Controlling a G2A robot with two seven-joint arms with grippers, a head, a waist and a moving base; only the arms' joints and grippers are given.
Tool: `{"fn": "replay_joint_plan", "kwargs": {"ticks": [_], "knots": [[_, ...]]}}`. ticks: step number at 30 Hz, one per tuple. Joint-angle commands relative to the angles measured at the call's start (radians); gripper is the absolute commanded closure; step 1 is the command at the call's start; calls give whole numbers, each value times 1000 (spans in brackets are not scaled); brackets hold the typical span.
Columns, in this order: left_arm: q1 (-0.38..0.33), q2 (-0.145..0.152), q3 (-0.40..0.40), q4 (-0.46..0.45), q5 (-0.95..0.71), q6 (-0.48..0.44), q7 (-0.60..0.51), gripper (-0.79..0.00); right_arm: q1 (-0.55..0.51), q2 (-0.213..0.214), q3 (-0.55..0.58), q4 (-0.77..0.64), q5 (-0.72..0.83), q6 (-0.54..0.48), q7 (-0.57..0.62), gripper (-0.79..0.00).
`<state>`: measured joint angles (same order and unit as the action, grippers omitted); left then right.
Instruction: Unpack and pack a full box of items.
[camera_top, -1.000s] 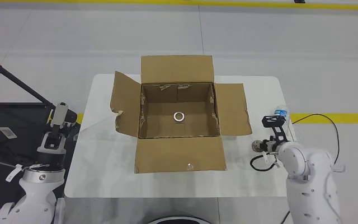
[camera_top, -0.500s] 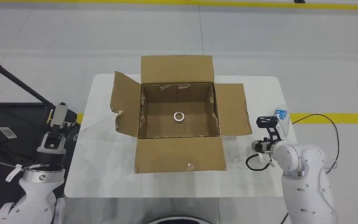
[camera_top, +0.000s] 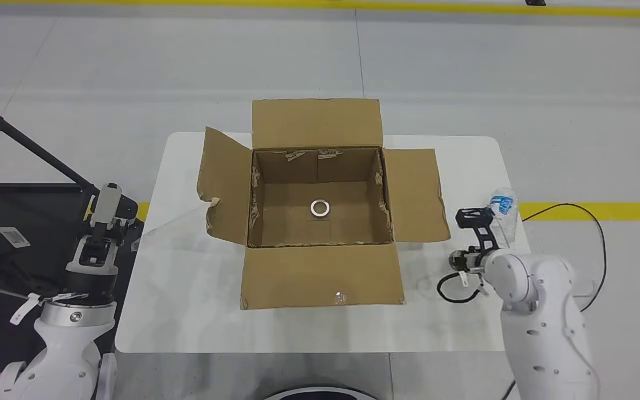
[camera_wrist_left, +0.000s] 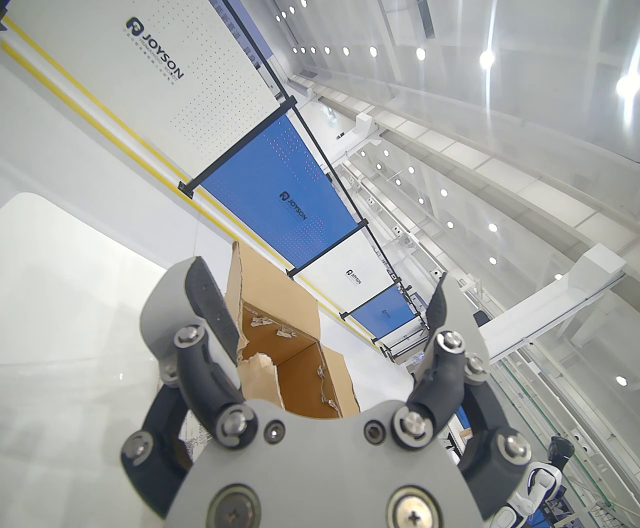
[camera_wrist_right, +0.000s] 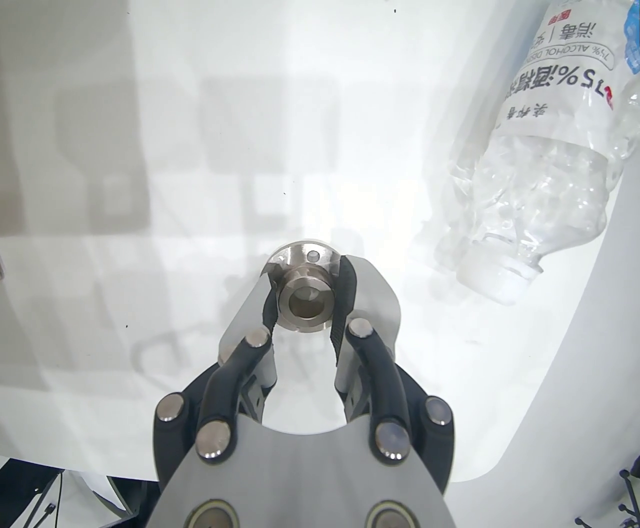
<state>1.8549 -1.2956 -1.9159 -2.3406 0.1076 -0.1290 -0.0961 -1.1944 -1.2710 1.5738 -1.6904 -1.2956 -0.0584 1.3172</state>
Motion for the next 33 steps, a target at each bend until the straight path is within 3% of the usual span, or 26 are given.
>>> {"fn": "replay_joint_plan", "kwargs": {"ticks": [1,8,11,19,25,33], "knots": [[0,0,0,0,0,0,0,-785,2,2,-3,5,-3,-1,1,-268],[0,0,0,0,0,0,0,-785,9,6,-11,18,-4,3,-2,-228],[0,0,0,0,0,0,0,-785,13,7,-9,19,2,9,-5,0],[0,0,0,0,0,0,0,-785,27,15,34,-70,39,25,-13,0],[0,0,0,0,0,0,0,-785,76,19,61,-242,105,55,-17,0],[0,0,0,0,0,0,0,-785,200,7,-82,-374,185,137,-43,0]]}}
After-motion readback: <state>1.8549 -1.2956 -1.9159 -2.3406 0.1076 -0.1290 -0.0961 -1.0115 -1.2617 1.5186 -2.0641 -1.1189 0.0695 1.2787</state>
